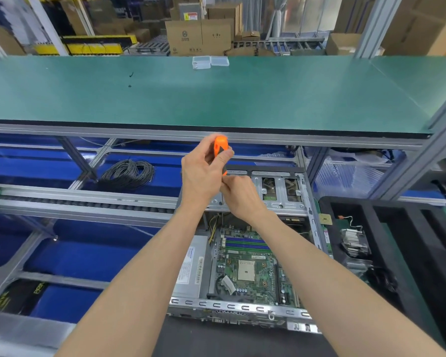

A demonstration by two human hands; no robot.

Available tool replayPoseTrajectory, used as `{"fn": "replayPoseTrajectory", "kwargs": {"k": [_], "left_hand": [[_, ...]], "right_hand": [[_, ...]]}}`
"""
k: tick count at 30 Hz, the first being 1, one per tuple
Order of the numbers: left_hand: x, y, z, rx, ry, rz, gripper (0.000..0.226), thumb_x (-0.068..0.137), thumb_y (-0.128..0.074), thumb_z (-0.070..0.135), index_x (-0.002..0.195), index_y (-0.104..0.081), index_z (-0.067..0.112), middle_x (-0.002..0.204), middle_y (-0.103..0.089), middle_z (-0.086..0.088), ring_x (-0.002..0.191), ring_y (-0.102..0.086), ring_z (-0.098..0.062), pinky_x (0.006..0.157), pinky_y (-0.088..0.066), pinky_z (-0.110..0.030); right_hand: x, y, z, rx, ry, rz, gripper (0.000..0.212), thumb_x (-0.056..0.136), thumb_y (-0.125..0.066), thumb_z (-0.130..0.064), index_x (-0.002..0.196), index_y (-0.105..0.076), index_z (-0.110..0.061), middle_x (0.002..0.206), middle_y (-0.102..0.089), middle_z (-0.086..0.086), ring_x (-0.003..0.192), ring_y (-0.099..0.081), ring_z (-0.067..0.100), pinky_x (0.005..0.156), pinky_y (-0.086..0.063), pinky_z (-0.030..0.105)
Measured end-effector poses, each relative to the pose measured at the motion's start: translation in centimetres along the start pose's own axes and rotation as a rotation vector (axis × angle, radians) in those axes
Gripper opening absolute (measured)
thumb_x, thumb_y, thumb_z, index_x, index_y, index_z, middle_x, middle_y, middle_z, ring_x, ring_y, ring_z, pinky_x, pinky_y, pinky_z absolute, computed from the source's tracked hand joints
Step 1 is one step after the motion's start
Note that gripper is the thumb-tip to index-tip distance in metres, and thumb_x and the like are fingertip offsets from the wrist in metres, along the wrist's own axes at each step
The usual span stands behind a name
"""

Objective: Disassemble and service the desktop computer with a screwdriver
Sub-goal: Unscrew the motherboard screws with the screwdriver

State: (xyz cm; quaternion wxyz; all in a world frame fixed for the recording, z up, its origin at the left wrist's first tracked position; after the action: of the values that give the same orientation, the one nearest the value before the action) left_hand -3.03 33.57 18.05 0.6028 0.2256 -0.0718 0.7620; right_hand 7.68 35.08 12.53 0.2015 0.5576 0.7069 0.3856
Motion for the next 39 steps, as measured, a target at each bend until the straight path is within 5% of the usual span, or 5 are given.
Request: {"fn": "replayPoseTrajectory", "kwargs": {"k": [4, 9, 18, 26, 39], "left_hand": [[1.0, 1.5, 0.1, -0.134, 0.069, -0.214, 0.023, 0.091, -0.062, 0.006, 0.113, -0.067, 0.010, 0.097, -0.076, -0.002, 0.095, -0.073, -0.023, 0.087, -0.058, -0.034], [1.9, 2.8, 0.3, -0.086, 0.043, -0.407, 0.023, 0.100, -0.055, 0.010, 0.121, -0.064, 0.006, 0.119, -0.072, -0.007, 0.112, -0.066, -0.032, 0.097, -0.051, -0.058], [0.3, 1.6, 0.8, 0.002, 0.057, 0.035, 0.026, 0.078, -0.083, 0.013, 0.101, -0.074, 0.020, 0.089, -0.075, 0.006, 0.086, -0.072, -0.013, 0.083, -0.059, -0.031], [0.7, 1.7, 1.0, 0.063, 0.034, -0.104, 0.020, 0.089, -0.068, 0.012, 0.108, -0.073, 0.016, 0.096, -0.077, 0.007, 0.096, -0.072, -0.009, 0.093, -0.056, -0.035], [0.7, 2.6, 0.9, -0.066, 0.057, -0.236, 0.036, 0.101, -0.051, -0.001, 0.136, -0.058, 0.007, 0.125, -0.069, -0.006, 0.116, -0.067, -0.017, 0.102, -0.052, -0.039]], "right_hand": [[0.0, 1.6, -0.6, 0.240, 0.004, 0.096, 0.017, 0.093, -0.066, -0.029, 0.082, -0.055, -0.024, 0.072, -0.062, -0.004, 0.068, -0.059, 0.011, 0.063, -0.040, 0.032], [0.5, 3.0, -2.2, 0.412, 0.059, 0.115, 0.012, 0.095, -0.062, -0.013, 0.106, -0.062, -0.008, 0.093, -0.073, 0.009, 0.085, -0.067, 0.025, 0.079, -0.052, 0.041], [0.3, 2.3, -3.3, 0.323, 0.017, 0.362, 0.017, 0.086, -0.076, -0.024, 0.091, -0.070, -0.010, 0.068, -0.068, 0.002, 0.065, -0.060, 0.025, 0.068, -0.050, 0.036], [0.2, 3.9, -2.6, 0.445, 0.042, 0.092, 0.013, 0.094, -0.067, -0.011, 0.106, -0.069, -0.005, 0.083, -0.071, 0.005, 0.077, -0.064, 0.022, 0.078, -0.054, 0.039], [0.3, 2.6, -2.8, 0.362, 0.038, 0.253, 0.016, 0.085, -0.078, -0.020, 0.080, -0.065, -0.011, 0.065, -0.064, 0.002, 0.059, -0.053, 0.019, 0.067, -0.045, 0.033]]}}
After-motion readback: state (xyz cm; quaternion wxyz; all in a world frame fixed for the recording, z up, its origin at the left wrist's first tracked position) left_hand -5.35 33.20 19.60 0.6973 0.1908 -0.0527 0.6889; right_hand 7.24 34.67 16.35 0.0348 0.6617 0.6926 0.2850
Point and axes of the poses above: each hand's wrist, its own x-axis towards the middle knuckle, its own y-axis out of the back of the hand, z = x × y, the point moved 1 cm from there along x, towards the middle knuckle
